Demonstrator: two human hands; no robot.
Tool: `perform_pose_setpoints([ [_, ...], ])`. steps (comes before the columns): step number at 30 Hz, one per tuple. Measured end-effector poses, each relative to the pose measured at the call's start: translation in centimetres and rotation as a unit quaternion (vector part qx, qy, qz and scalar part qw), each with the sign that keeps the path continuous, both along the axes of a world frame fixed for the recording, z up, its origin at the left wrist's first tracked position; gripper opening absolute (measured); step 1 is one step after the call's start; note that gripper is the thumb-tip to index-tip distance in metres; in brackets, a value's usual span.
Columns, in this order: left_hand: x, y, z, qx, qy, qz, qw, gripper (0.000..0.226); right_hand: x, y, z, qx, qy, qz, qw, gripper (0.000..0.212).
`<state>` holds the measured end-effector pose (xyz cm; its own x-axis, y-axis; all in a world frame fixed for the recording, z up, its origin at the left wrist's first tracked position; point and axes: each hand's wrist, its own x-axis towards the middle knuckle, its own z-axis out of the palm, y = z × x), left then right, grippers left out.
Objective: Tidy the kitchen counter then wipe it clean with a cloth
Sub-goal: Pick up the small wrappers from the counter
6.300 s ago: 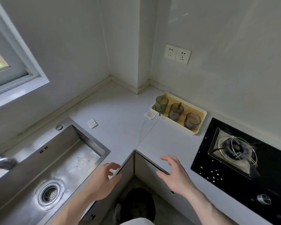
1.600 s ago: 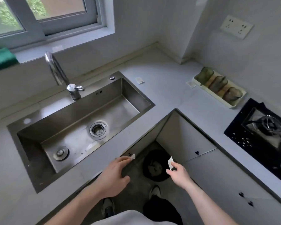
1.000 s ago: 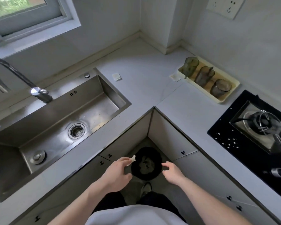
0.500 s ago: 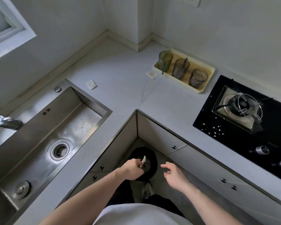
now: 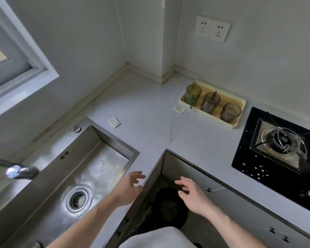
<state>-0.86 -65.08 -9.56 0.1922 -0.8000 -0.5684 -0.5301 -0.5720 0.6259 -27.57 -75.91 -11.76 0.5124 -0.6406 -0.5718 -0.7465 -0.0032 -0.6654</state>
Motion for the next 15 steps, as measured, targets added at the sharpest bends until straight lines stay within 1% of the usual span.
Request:
perform_pose_setpoints([
  [4, 6.4, -2.4, 1.1, -0.039, -0.064, 0.025, 0.997, 0.044, 5.5, -2.4, 2.7, -0.032, -0.026, 0.024, 0.999, 0.037],
  [7, 11.0, -5.5, 0.8, -0.051, -0.093, 0.039, 0.994, 0.054, 8.9, -3.9, 4.2, -0.054, -0.032, 0.029, 0.998, 0.039],
  [11, 16.1, -10.1, -0.9, -0.014, -0.160, 0.026, 0.987, 0.061, 11.8, -5.4, 5.2, -0.079, -0.026, 0.019, 0.996, 0.039],
  [15, 18.6, -13.4, -2.8, 0.049, -0.195, 0.009, 0.980, 0.068, 12.9, -6.2, 5.5, -0.087, -0.012, 0.016, 0.996, 0.040],
])
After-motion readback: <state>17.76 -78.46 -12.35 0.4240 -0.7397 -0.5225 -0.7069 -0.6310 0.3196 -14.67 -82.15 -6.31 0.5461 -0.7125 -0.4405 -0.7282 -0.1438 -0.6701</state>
